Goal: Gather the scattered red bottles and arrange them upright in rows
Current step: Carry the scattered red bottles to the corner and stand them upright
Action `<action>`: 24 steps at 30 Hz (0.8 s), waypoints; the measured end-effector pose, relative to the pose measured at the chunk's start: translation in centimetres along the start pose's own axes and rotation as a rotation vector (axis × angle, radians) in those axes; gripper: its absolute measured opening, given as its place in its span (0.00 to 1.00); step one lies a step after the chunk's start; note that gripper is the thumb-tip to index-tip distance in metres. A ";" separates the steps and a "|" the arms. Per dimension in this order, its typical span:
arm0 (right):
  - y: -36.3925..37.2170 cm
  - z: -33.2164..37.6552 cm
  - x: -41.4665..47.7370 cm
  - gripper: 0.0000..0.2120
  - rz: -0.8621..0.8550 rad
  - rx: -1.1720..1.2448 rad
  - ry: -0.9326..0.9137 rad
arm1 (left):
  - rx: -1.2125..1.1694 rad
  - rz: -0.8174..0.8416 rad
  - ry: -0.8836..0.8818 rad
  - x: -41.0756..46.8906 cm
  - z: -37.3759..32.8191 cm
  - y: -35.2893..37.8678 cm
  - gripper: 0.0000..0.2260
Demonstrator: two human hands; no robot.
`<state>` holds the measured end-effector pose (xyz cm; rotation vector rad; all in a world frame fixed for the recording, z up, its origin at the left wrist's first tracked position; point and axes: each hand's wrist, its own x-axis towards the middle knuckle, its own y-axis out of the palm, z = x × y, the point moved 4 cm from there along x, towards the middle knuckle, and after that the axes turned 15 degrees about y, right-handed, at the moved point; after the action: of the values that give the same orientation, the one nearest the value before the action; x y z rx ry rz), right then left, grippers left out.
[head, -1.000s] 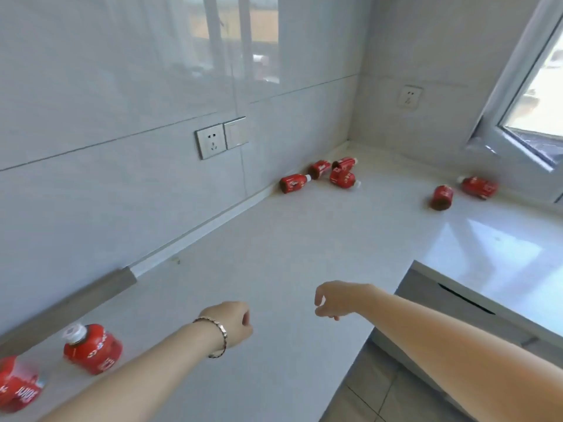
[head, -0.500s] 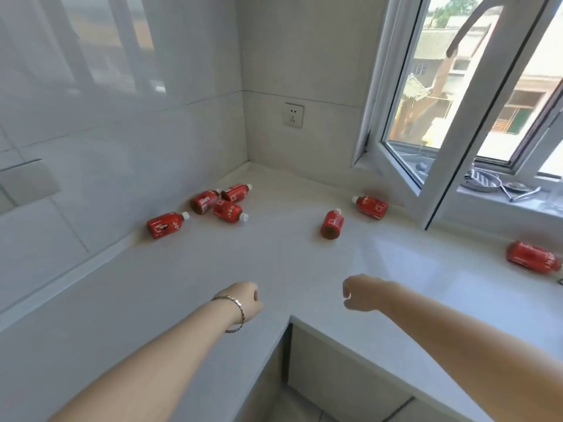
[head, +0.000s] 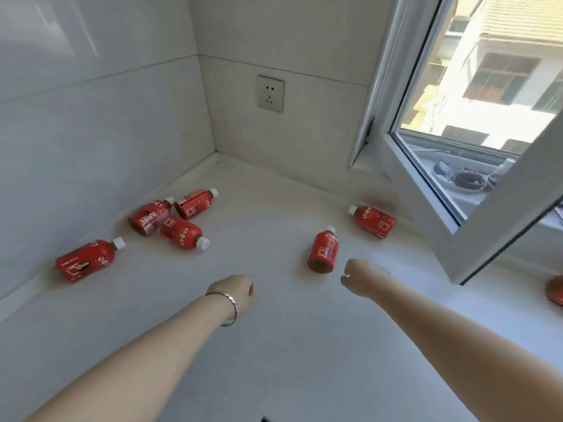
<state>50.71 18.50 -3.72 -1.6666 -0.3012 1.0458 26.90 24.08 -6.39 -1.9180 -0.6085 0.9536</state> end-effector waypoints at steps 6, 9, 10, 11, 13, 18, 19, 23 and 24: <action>-3.5 4.9 10.7 0.16 -0.010 0.136 0.125 | -0.032 0.009 0.000 8.0 5.6 -3.2 0.04; -4.0 6.8 15.1 0.18 -0.008 0.135 0.147 | -0.004 -0.003 -0.020 9.5 8.2 -3.8 0.04; -3.9 7.5 16.3 0.19 0.000 0.140 0.146 | 0.019 -0.002 -0.028 9.8 9.0 -3.9 0.04; -3.7 7.9 17.3 0.20 0.019 0.150 0.151 | 0.037 0.004 -0.042 10.1 9.7 -3.9 0.04; -2.2 9.5 19.4 0.21 0.102 0.135 0.167 | 0.049 0.029 -0.076 10.4 11.5 -3.9 0.03; -1.2 9.1 20.0 0.11 0.164 0.088 0.256 | 0.036 0.016 -0.115 10.3 13.2 -3.8 0.08; -1.4 9.4 19.9 0.13 0.158 0.069 0.241 | 0.039 -0.008 -0.118 10.4 13.5 -4.1 0.10; -1.9 11.7 17.7 0.15 0.193 0.025 0.088 | 0.250 -0.052 -0.068 11.4 14.4 -4.9 0.14; -2.1 12.4 16.6 0.15 0.177 0.018 0.047 | 0.347 -0.011 -0.040 11.8 14.8 -5.0 0.15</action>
<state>51.61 38.30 -10.15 -1.7228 -0.1142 1.1344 21.66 42.30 -11.18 -1.5889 -0.4428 1.0198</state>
